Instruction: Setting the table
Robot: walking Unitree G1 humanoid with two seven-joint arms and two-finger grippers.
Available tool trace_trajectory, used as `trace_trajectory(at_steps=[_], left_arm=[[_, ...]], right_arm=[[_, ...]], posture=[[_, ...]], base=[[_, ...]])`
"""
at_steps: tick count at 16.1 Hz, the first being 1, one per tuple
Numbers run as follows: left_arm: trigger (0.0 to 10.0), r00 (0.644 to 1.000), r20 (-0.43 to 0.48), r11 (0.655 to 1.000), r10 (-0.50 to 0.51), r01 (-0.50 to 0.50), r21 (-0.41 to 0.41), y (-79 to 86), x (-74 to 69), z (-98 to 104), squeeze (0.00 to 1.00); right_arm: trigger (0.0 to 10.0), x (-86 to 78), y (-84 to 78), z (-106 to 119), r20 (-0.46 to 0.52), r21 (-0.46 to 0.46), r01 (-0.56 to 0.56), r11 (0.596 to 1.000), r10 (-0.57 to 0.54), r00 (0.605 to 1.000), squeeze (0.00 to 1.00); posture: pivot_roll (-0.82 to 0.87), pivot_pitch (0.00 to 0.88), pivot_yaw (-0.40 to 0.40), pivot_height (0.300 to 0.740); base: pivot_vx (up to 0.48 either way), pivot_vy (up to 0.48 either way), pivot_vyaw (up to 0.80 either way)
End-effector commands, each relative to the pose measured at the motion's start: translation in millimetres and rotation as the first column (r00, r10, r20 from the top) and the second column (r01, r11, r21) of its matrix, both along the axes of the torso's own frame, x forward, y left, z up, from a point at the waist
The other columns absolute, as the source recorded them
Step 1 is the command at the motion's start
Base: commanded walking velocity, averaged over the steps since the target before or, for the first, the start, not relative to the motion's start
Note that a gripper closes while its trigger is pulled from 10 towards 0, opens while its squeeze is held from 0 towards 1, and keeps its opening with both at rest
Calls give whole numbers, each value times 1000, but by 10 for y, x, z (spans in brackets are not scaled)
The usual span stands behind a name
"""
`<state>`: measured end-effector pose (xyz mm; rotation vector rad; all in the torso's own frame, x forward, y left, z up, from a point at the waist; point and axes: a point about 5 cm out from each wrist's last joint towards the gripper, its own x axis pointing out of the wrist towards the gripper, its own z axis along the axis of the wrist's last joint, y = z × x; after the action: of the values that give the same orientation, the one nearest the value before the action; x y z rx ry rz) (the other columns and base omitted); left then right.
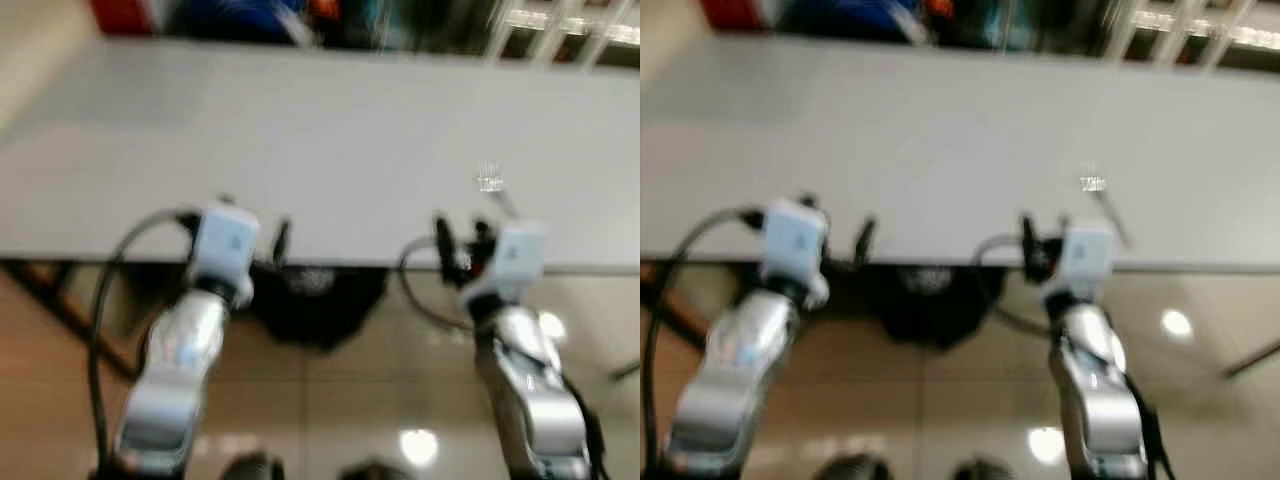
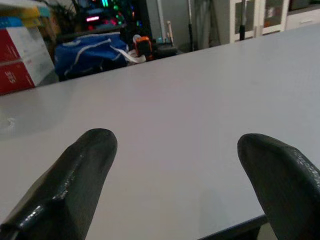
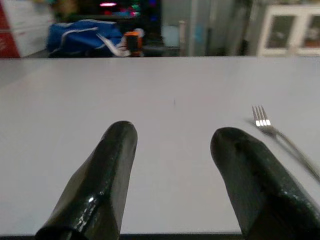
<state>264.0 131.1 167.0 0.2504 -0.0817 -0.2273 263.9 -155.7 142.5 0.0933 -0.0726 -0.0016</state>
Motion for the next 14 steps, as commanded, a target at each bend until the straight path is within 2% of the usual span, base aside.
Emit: trace_trajectory(at_steps=[1,3,5,7,8,10,11,12,14], left_arm=[[10000,1000,15,1000,5,-5,7,27,39,47,0],[10000,1000,10,1000,2,-3,13,27,19,33,0],[10000,1000,-4,1000,19,-19,6,22,-28,-14,0],[10000,1000,-16,1000,5,-5,8,-50,-61,-59,0],[10000,999,-10,999,-32,33,25,-109,-66,-55,0],[10000,999,-36,998,-4,2,-55,8,7,-98,0],[10000,999,-40,998,5,-8,-65,34,15,-115,0],[10000,995,-58,995,81,-85,-58,200,43,-164,0],[10000,987,-38,987,157,-158,-35,345,55,-99,0]], right_arm=[[10000,14,-5,80,42,4,10,1000,-10,999,0],[10000,-12,17,63,27,-35,-12,999,13,1000,0],[10000,-60,-31,38,12,-49,-15,999,16,1000,0],[10000,-90,-100,-3,-12,-58,-11,998,11,1000,0],[10000,-122,-144,-52,-24,-34,7,999,-7,1000,0],[10000,-152,-65,-113,-72,-48,7,999,-11,997,0],[10000,-157,-48,-116,-76,-46,4,999,-8,997,0],[10000,-150,14,-92,-66,-68,-31,997,27,997,0],[10000,-96,74,-105,-42,4,-69,998,69,997,0]], posture=[[32,54,-50,740],[22,66,-62,740],[1,80,-80,740],[8,89,-85,740],[14,83,-51,740],[-8,62,-4,740],[-8,62,-4,740],[39,60,-38,740],[77,115,-43,740]], base=[[0,480,0],[0,480,0],[0,480,0],[0,480,0],[0,480,0],[0,480,0],[0,480,0],[0,480,0],[0,480,0]])
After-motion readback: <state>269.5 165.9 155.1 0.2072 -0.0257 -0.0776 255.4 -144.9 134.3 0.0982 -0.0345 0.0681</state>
